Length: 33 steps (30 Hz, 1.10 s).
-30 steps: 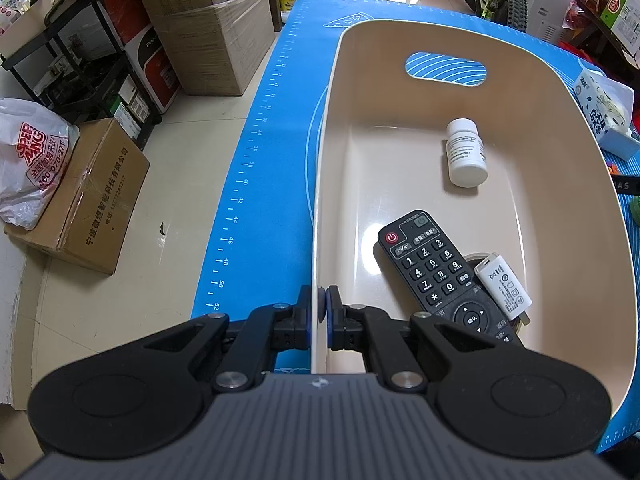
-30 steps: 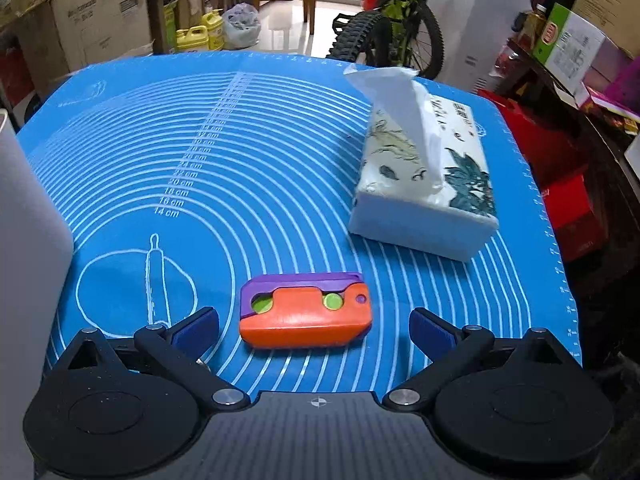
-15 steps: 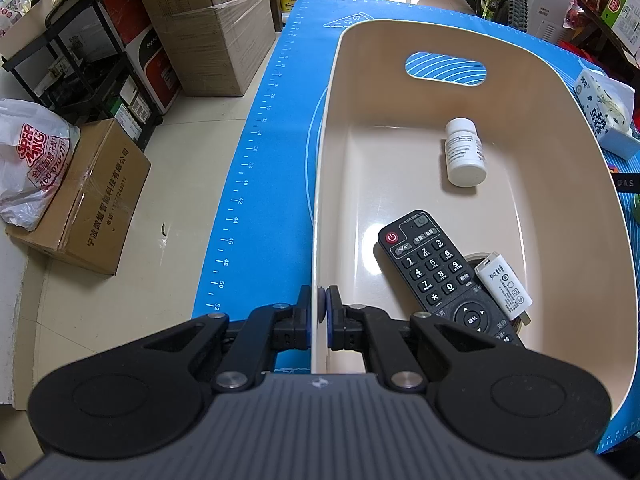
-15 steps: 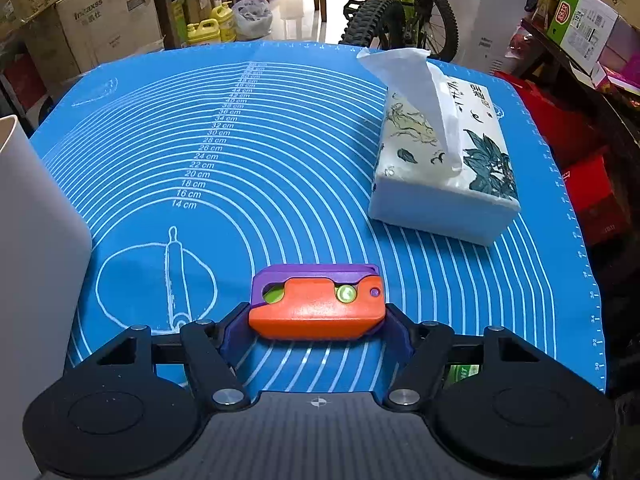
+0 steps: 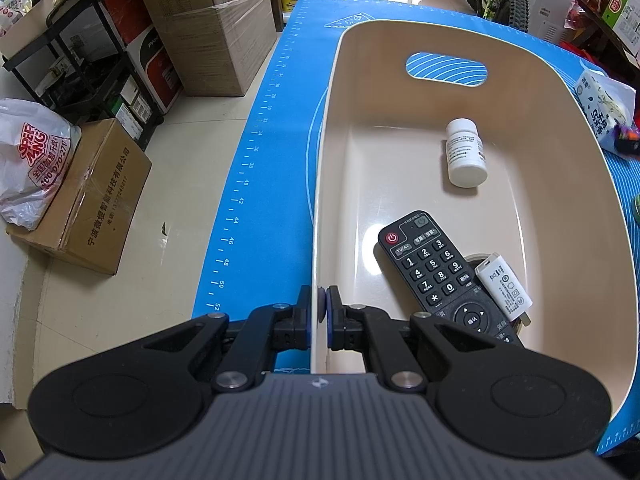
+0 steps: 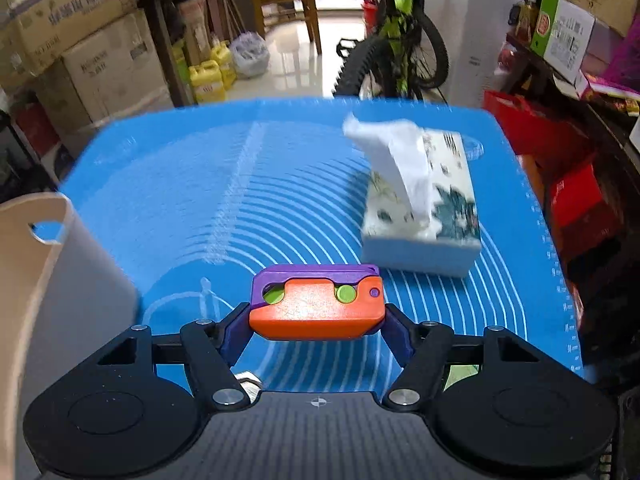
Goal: Organize rigid objects
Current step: 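Move the right gripper to the orange-purple toy and grasp it, then carry the orange-purple toy with the right gripper and release it into the basket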
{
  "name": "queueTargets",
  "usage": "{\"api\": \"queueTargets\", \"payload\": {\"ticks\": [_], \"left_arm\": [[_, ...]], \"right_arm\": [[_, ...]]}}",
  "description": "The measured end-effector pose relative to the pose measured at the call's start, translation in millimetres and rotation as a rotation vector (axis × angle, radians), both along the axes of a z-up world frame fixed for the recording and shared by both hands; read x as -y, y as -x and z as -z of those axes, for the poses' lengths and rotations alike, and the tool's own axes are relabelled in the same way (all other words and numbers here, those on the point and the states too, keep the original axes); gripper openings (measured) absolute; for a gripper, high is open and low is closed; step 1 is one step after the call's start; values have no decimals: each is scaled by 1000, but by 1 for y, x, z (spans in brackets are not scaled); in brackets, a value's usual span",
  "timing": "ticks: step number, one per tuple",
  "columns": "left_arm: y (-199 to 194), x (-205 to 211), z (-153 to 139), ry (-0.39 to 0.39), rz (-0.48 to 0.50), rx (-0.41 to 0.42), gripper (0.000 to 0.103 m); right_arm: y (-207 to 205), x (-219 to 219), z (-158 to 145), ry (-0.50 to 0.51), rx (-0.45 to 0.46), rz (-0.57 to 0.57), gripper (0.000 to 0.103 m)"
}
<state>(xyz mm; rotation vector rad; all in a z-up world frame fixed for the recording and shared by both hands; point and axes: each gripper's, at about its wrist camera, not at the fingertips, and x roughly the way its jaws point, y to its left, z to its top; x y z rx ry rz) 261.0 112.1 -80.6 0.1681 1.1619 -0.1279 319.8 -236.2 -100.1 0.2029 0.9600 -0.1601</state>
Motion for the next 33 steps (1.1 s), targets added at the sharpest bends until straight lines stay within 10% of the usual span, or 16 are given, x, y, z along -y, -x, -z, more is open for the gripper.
{"api": "queueTargets", "payload": {"ticks": [18, 33], "left_arm": [[1, -2, 0, -6, -2, 2, 8], [1, 0, 1, -13, 5, 1, 8]], "right_arm": [[14, -56, -105, -89, 339, -156, 71], [19, -185, -78, 107, 222, -550, 71]]}}
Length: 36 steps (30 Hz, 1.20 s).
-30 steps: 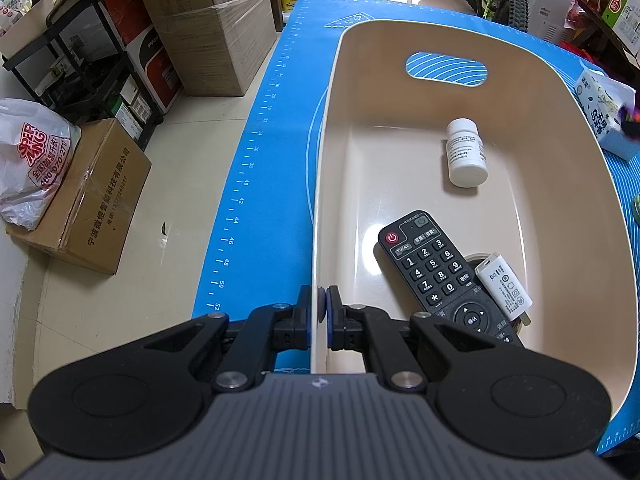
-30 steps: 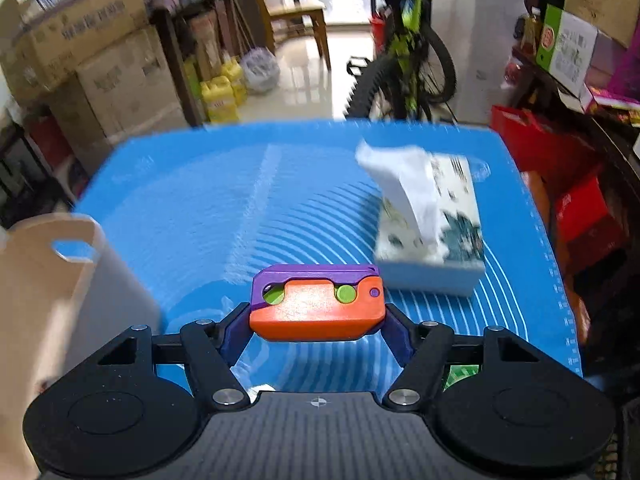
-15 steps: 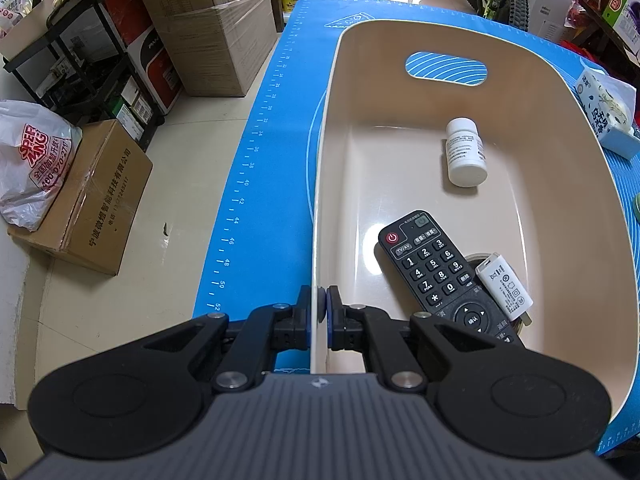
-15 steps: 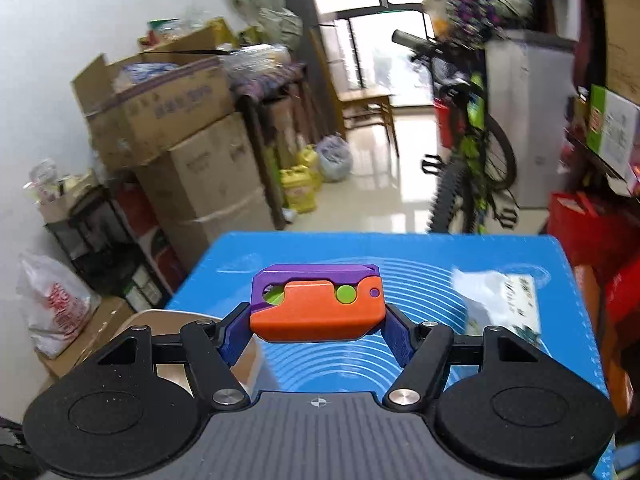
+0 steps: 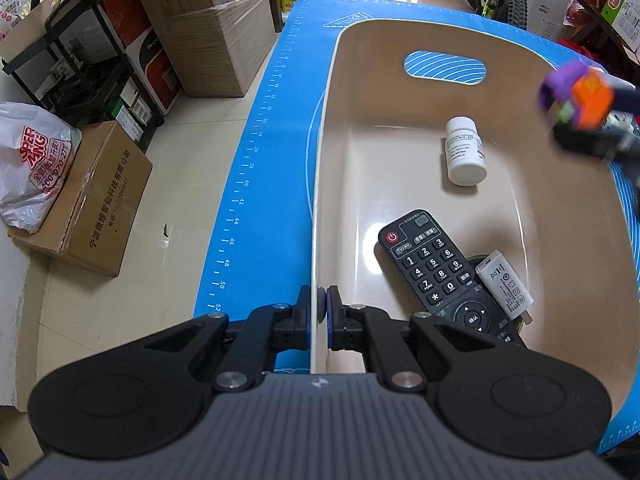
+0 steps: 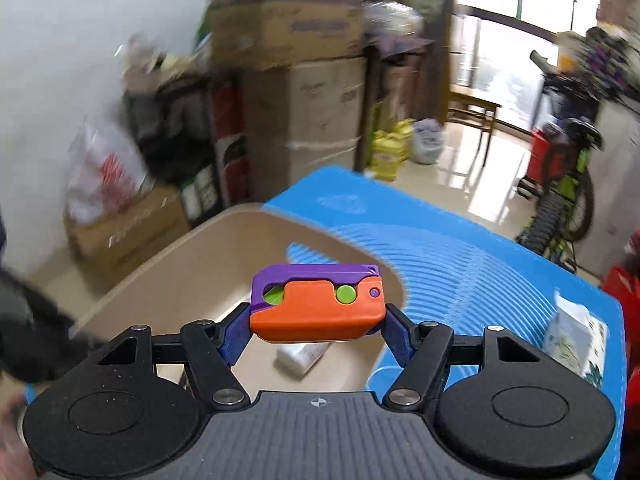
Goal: Organize rigid objects
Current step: 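Carry the orange-purple toy with the right gripper and release it into the basket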
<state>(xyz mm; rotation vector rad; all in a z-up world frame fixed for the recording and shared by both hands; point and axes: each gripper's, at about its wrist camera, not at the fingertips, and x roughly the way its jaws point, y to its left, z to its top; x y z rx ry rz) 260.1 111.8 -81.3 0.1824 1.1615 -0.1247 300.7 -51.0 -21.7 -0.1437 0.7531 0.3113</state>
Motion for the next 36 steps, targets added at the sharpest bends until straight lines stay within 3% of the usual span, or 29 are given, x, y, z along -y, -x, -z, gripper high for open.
{"api": "queueTargets", "payload": {"ticks": [8, 17, 29, 36], "left_arm": [[0, 0, 0, 0, 0, 0, 8], [-1, 1, 0, 1, 0, 0, 8], [-1, 1, 0, 1, 0, -2, 8], [-1, 1, -1, 4, -3, -1, 8]], "right_arm": [[3, -56, 35, 141, -123, -166, 71], [7, -68, 63, 213, -251, -192, 71], [11, -47, 50, 188, -174, -158, 85], [12, -10, 20, 46, -100, -64, 87]]}}
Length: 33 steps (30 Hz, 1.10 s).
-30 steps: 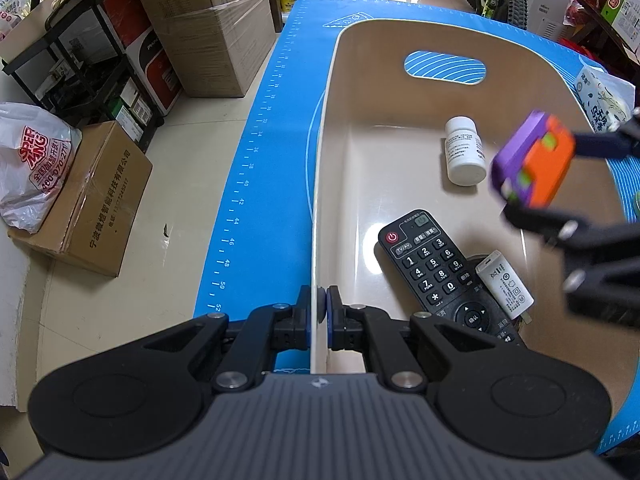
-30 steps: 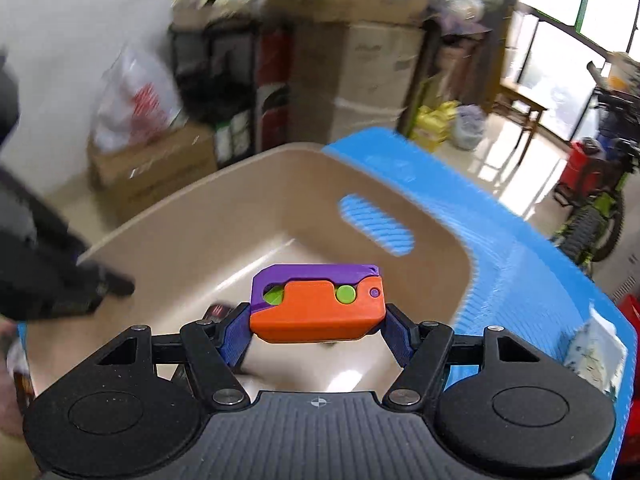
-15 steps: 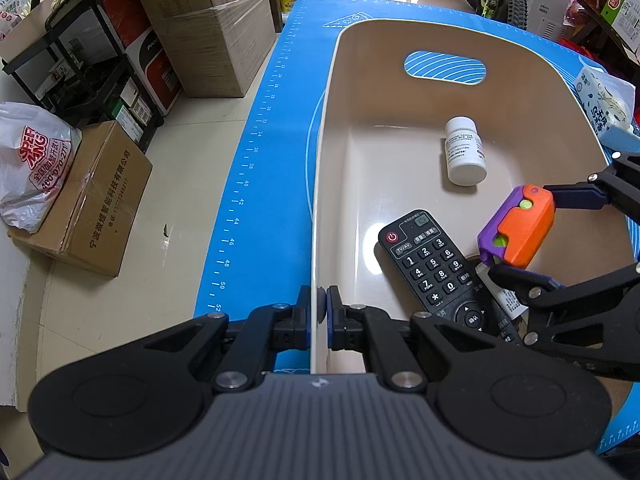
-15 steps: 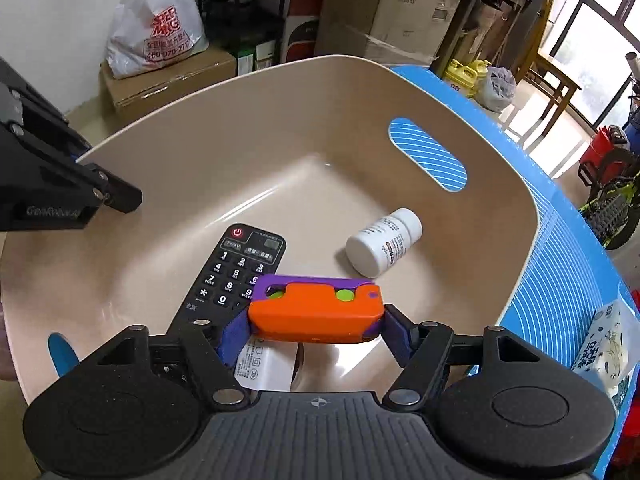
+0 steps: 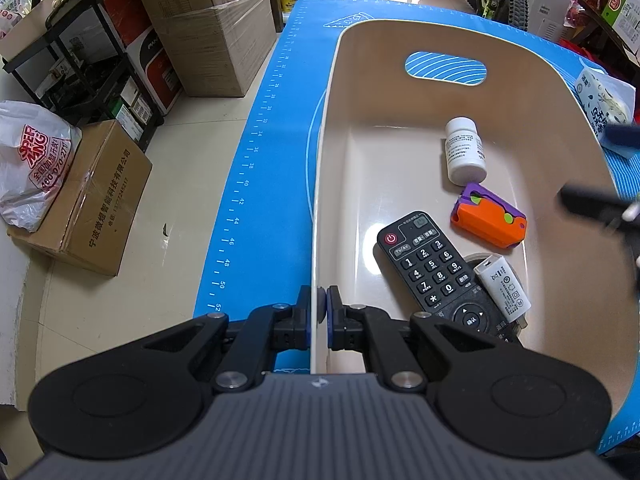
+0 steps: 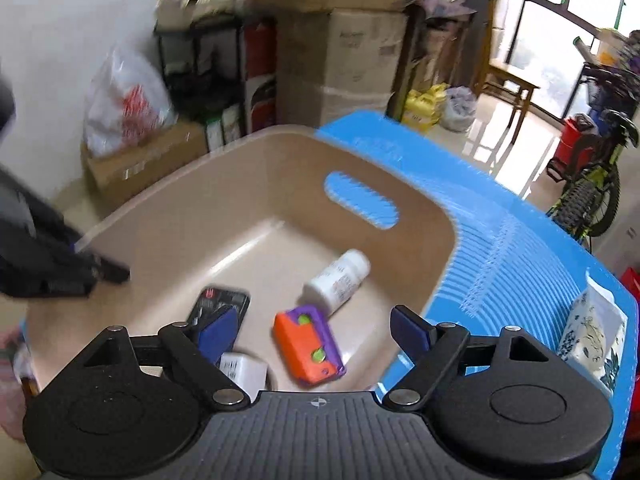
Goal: Organize rigid objects
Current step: 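Carry the orange-purple toy with the right gripper and release it into the basket, then move the right gripper to the keys and grasp their ring end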
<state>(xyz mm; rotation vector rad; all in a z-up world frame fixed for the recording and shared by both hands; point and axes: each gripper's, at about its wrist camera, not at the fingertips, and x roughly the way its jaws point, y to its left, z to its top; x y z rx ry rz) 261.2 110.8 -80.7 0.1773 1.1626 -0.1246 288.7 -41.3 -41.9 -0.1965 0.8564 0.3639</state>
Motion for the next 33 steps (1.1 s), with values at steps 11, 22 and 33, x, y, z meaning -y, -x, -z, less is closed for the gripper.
{"api": "queueTargets", "payload": {"ticks": [11, 22, 33], "left_arm": [[0, 0, 0, 2, -1, 0, 8], [0, -1, -1, 0, -2, 2, 8], [-1, -1, 0, 3, -3, 4, 8]], "right_arm": [[-4, 89, -27, -105, 113, 226, 88], [-16, 150, 38, -82, -43, 326, 86], [-15, 148, 87, -87, -186, 313, 77]]}}
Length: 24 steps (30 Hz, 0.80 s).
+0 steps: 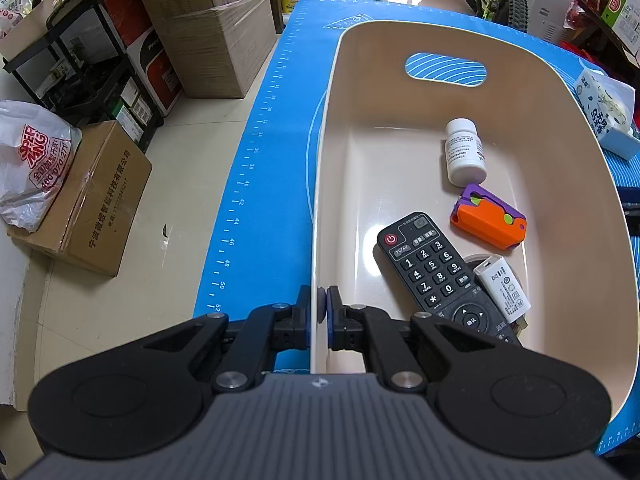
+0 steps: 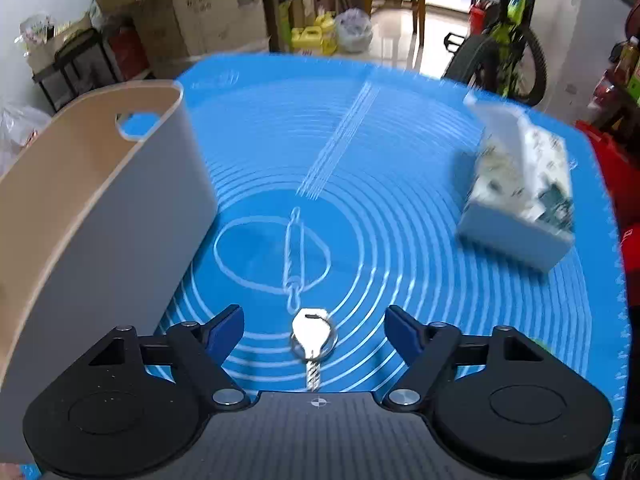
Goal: Organize rigid objects
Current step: 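Move the right gripper to the keys and grasp their ring end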
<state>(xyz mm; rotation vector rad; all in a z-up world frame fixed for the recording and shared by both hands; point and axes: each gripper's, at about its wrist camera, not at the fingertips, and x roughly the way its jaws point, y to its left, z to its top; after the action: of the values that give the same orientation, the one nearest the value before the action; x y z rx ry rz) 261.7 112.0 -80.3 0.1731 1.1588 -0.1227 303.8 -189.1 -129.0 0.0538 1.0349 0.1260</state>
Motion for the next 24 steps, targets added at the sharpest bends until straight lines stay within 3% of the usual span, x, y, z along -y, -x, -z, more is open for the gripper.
{"api": "queueTargets", "payload": {"ticks": [13, 17, 19, 20, 24], "left_arm": [[0, 0, 0, -1, 0, 0, 8], [0, 0, 0, 1, 0, 0, 8], [0, 0, 0, 1, -1, 0, 8], [0, 0, 0, 0, 0, 0, 8], [0, 0, 0, 1, 0, 0, 8]], "right_arm": [[-1, -15, 27, 93, -36, -30, 69], [-2, -15, 26, 81, -38, -33, 59], [-1, -16, 24, 81, -33, -44, 48], [-1, -17, 23, 82, -31, -51, 36], [-1, -20, 20, 78, -33, -68, 36]]}}
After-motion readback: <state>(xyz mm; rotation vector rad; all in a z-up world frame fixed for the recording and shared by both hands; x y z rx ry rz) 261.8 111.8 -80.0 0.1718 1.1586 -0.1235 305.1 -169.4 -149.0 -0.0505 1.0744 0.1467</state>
